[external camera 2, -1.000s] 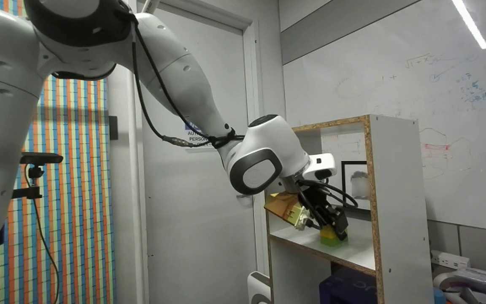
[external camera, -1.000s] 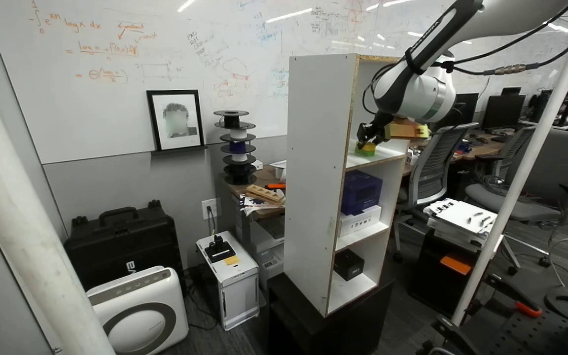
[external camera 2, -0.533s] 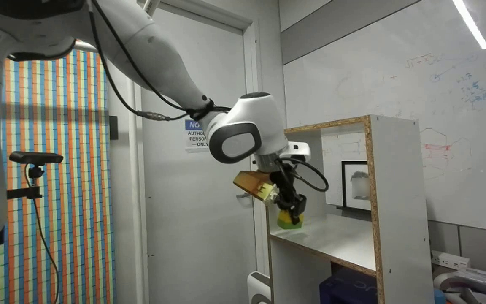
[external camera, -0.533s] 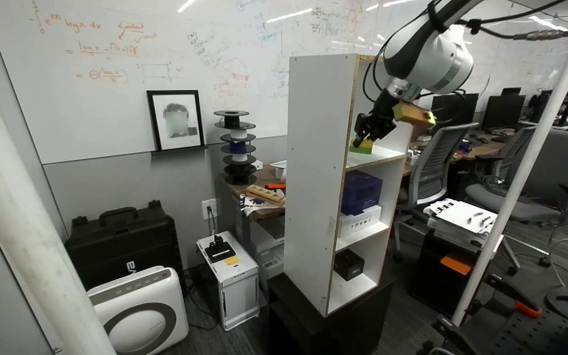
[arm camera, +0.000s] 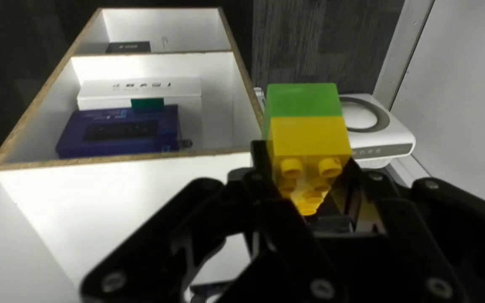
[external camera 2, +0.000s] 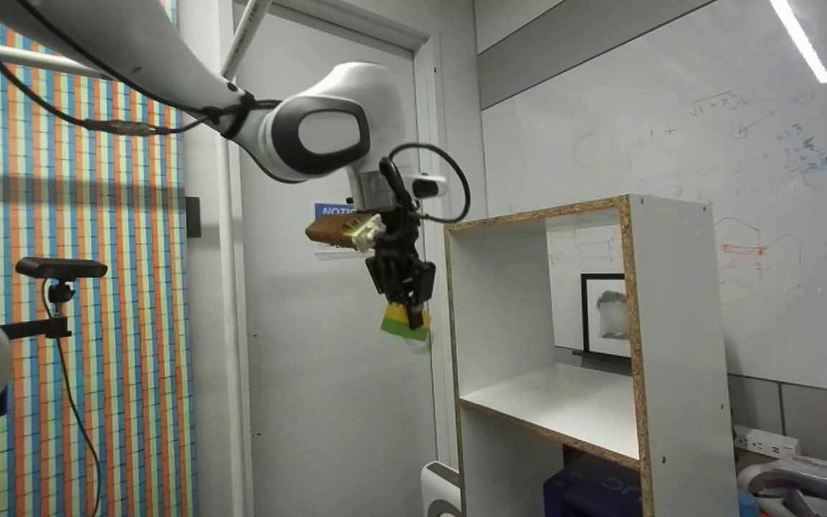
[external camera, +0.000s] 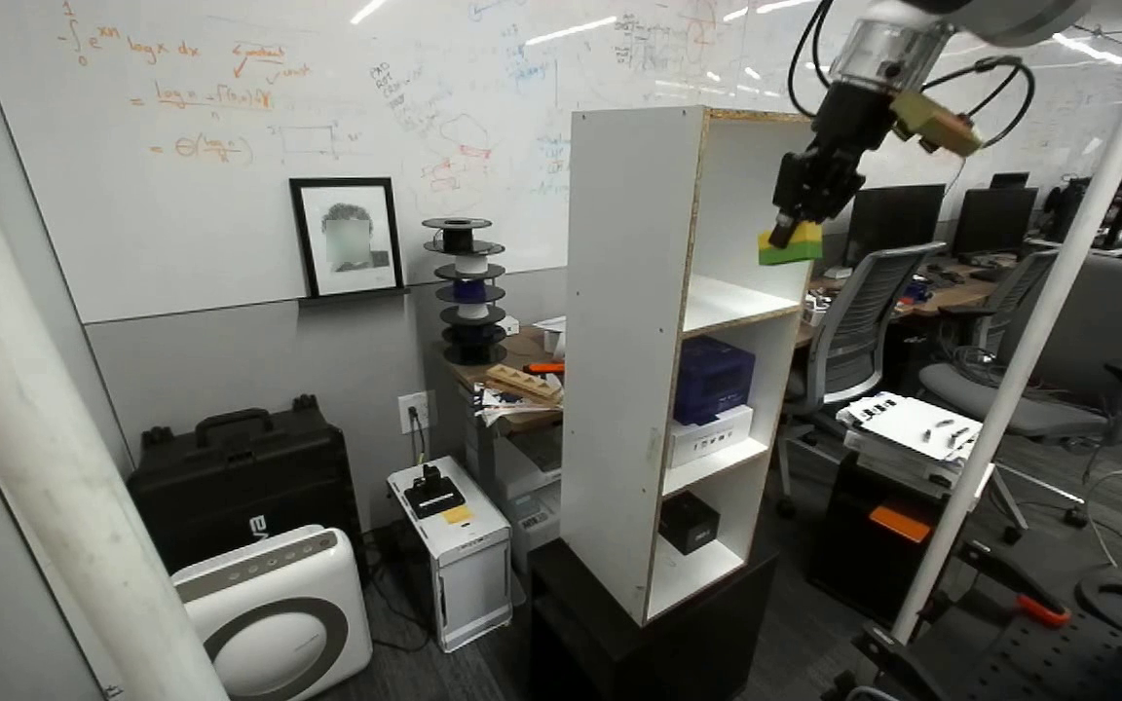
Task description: Move the lego pieces to the top of the shelf
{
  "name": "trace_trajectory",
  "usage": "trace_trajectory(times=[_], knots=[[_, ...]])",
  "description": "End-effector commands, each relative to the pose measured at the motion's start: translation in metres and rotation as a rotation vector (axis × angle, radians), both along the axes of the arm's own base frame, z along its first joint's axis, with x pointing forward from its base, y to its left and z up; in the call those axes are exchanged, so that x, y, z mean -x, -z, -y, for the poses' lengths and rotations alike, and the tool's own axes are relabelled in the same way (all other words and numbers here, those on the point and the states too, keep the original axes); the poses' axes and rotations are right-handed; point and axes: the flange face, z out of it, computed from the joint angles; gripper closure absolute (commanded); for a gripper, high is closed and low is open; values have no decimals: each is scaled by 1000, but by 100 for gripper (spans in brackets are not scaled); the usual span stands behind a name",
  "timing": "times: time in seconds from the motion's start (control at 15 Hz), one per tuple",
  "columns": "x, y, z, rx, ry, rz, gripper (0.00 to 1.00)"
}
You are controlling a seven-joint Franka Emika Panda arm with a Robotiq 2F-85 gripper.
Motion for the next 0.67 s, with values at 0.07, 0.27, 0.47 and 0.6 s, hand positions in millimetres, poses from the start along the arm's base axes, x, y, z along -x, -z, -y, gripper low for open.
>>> trace_trajectory(times=[0.07, 0.27, 0.47, 0.6], knots=[[42, -108, -4, 69, 49, 244, 88], [32, -158, 14, 61, 127, 393, 88], [3, -182, 42, 52, 240, 526, 88], [-24, -185, 63, 54, 323, 602, 88]])
